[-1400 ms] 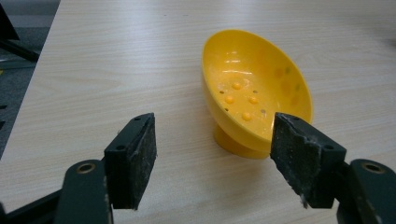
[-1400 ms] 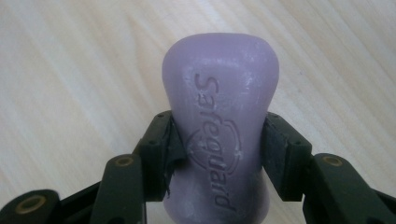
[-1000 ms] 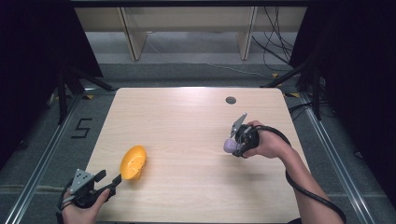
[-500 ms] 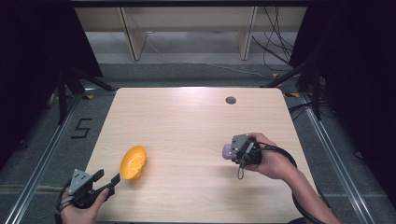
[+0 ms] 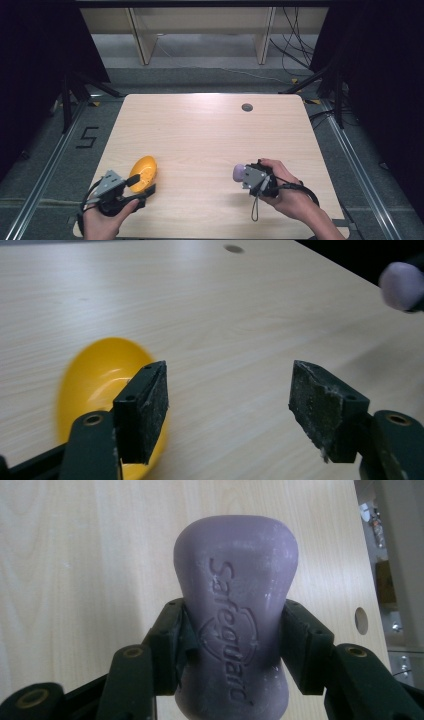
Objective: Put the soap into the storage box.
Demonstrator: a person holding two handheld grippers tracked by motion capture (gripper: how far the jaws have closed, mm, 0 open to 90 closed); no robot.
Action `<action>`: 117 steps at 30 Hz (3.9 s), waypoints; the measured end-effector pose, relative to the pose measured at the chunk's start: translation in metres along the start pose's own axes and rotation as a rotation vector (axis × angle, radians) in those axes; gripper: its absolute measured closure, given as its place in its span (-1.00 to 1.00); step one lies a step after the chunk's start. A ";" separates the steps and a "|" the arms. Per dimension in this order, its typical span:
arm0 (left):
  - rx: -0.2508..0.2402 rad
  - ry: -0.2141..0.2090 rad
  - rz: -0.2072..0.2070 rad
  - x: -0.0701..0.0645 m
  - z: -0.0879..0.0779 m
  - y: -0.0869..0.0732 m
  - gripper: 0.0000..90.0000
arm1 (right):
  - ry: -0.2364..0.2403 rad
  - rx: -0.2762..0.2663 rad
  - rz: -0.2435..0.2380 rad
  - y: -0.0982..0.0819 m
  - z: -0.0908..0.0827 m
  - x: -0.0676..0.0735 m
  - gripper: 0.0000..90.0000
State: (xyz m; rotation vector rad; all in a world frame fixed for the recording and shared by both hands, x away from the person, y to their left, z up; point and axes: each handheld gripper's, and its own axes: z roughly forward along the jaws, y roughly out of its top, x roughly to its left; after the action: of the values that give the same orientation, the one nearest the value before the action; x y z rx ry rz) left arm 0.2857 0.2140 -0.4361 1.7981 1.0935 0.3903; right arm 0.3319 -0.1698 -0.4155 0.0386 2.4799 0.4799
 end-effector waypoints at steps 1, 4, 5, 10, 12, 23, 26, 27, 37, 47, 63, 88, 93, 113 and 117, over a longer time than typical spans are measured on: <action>0.025 -0.022 0.024 -0.007 0.007 0.005 -0.31 | -0.011 -0.007 -0.005 0.000 0.000 0.003 0.11; 0.068 -0.087 0.063 -0.023 0.024 0.015 -0.31 | -0.046 -0.003 0.007 0.002 -0.003 0.017 0.11; 0.082 -0.109 0.078 -0.029 0.030 0.018 -0.31 | -0.043 -0.022 -0.032 0.003 -0.002 0.017 0.11; 0.111 -0.195 0.126 -0.054 0.060 0.032 -0.29 | -0.057 -0.038 -0.041 0.006 -0.001 0.032 0.11; 0.125 -0.240 0.130 -0.064 0.070 0.037 -0.29 | -0.052 -0.037 -0.044 0.008 0.000 0.036 0.11; 0.176 -0.398 0.083 -0.103 0.115 0.055 -0.17 | -0.073 -0.046 -0.057 0.011 0.002 0.038 0.11; 0.167 -0.401 0.073 -0.107 0.119 0.057 -0.12 | -0.071 -0.053 -0.064 0.010 0.001 0.038 0.11; 0.168 -0.414 0.068 -0.108 0.121 0.058 -0.11 | -0.077 -0.050 -0.046 0.010 0.001 0.039 0.11; 0.193 -0.462 0.001 -0.113 0.137 0.054 0.02 | -0.083 -0.063 -0.058 0.011 -0.002 0.038 0.11; 0.207 -0.493 -0.040 -0.111 0.142 0.054 0.11 | -0.097 -0.065 -0.009 0.016 -0.006 0.043 0.11; 0.208 -0.534 -0.051 -0.107 0.141 0.054 0.30 | -0.098 -0.074 -0.015 0.017 -0.006 0.045 0.11; 0.110 -0.374 -0.002 -0.103 0.132 0.056 0.32 | -0.147 -0.105 0.097 -0.007 -0.024 0.035 -0.32; 0.085 -0.289 0.030 -0.103 0.130 0.064 0.32 | -0.159 -0.100 0.194 -0.027 -0.029 0.034 -0.32; -0.041 -0.128 0.002 -0.104 0.117 0.053 0.32 | -0.188 -0.069 0.410 -0.069 -0.031 0.027 -0.28; -0.063 -0.101 0.010 -0.102 0.111 0.049 0.32 | -0.177 -0.068 0.430 -0.072 -0.030 0.026 -0.27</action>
State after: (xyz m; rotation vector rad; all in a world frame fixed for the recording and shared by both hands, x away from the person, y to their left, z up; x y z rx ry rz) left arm 0.3285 0.0617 -0.4289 1.7494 0.9920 0.3331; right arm 0.2999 -0.2429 -0.4327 0.5708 2.2763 0.7053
